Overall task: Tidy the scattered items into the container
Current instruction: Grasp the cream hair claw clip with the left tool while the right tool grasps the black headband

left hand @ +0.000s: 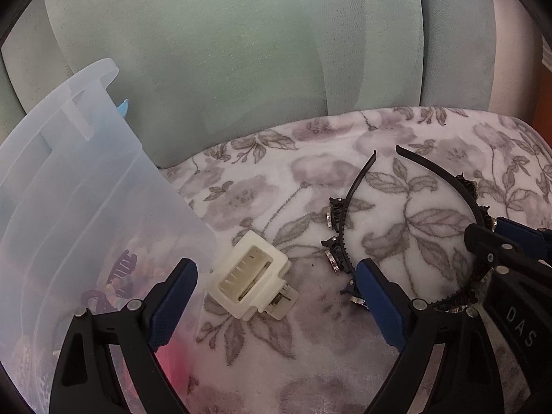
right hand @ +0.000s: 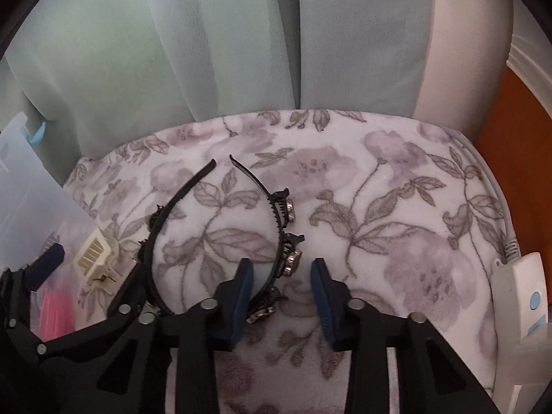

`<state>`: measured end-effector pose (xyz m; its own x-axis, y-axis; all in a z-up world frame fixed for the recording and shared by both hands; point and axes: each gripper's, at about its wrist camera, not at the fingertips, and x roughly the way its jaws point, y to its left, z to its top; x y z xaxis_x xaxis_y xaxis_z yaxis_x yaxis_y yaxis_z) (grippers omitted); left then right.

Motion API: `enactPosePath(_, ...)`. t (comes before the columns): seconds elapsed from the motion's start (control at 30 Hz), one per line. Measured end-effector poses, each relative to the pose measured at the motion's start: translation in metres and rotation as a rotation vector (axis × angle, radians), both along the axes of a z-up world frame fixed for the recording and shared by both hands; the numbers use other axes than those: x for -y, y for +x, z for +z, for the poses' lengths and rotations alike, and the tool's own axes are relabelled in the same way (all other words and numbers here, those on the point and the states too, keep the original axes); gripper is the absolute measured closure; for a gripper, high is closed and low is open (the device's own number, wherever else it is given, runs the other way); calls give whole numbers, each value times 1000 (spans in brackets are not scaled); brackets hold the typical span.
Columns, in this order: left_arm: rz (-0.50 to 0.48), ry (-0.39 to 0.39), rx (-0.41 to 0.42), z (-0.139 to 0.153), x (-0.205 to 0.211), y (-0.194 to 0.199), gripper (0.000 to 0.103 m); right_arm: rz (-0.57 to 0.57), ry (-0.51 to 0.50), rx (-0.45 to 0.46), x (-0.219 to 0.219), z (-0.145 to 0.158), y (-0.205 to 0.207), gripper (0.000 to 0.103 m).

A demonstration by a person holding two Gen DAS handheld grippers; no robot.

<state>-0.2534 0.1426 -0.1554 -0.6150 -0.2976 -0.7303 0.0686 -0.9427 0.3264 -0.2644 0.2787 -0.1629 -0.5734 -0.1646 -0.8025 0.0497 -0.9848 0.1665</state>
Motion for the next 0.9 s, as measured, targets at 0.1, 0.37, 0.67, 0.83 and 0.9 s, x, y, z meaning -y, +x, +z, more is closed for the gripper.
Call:
enactPosePath(0.1, -9, 26, 19, 0, 1, -8, 9, -5, -46, -4, -12, 2, 0, 81)
enactPosePath(0.37, -30, 18, 85, 1, -11, -16, 7, -35, 4, -28, -20, 13, 3, 94)
enactPosePath(0.67, -81, 64, 39, 16, -21, 9, 8, -79, 37, 5, -27, 15, -4, 96)
enactPosePath(0.83, 15, -15, 48, 6, -2, -2, 8, -124, 44, 68, -38, 15, -6, 96)
enactPosePath(0.9, 22, -71, 61, -2, -5, -6, 8, -140, 44, 94, -40, 16, -6, 96)
